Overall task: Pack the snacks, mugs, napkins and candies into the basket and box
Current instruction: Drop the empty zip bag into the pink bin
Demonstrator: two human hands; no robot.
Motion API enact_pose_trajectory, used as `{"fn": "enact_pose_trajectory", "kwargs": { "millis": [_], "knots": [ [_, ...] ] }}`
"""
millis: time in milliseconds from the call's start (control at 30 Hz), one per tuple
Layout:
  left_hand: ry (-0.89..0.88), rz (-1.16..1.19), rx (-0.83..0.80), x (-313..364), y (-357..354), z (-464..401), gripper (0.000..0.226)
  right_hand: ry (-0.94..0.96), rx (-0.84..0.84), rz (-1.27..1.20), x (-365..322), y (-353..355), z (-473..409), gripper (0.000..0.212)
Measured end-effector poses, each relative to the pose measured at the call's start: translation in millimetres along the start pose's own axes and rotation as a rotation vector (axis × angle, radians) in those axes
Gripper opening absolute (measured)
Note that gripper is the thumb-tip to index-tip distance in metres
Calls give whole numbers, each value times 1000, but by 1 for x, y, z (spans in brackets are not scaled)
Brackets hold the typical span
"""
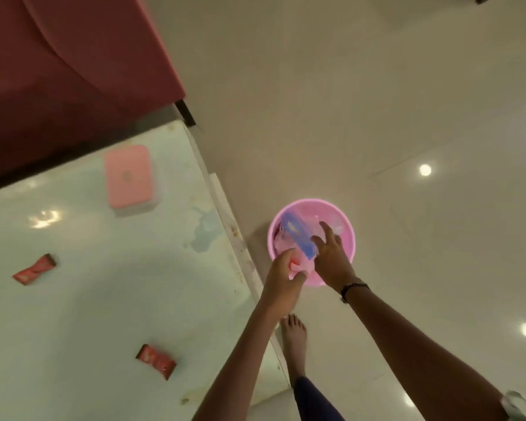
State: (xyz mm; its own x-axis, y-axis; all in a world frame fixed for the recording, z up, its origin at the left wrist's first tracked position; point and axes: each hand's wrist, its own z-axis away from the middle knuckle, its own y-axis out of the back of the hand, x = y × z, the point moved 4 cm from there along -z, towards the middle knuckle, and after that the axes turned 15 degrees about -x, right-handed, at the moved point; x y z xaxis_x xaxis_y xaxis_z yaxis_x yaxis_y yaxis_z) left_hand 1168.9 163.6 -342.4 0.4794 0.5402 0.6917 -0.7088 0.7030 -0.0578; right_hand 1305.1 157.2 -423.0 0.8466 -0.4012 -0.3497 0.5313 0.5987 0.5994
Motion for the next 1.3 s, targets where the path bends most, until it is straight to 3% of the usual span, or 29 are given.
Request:
{"fn": "enact_pose_trajectory", "kwargs": {
  "millis": [267,400,500,600,733,833,1033,1300],
  "knots": [
    [18,-15,13,-20,15,-37,41,-117,-345,100,28,-50,-69,65],
    [16,7,34,-3,20,-27,46,-141,-320,259,12,-19,-52,63],
    [-9,21,45,17,23,-6,45,-143,-348,378,-6,11,-15,76],
    [-47,18,92,39,32,28,40,-81,-280,347,-39,41,33,76],
    [-118,70,259,72,60,99,29,88,-52,151,-114,81,104,40],
    [-154,140,383,88,87,166,26,215,26,42,-183,101,156,25],
    [-256,290,555,85,158,317,25,475,2,-193,-332,117,245,22],
    [-352,365,766,6,264,523,23,701,-50,-174,-525,52,326,24]
  ]
}}
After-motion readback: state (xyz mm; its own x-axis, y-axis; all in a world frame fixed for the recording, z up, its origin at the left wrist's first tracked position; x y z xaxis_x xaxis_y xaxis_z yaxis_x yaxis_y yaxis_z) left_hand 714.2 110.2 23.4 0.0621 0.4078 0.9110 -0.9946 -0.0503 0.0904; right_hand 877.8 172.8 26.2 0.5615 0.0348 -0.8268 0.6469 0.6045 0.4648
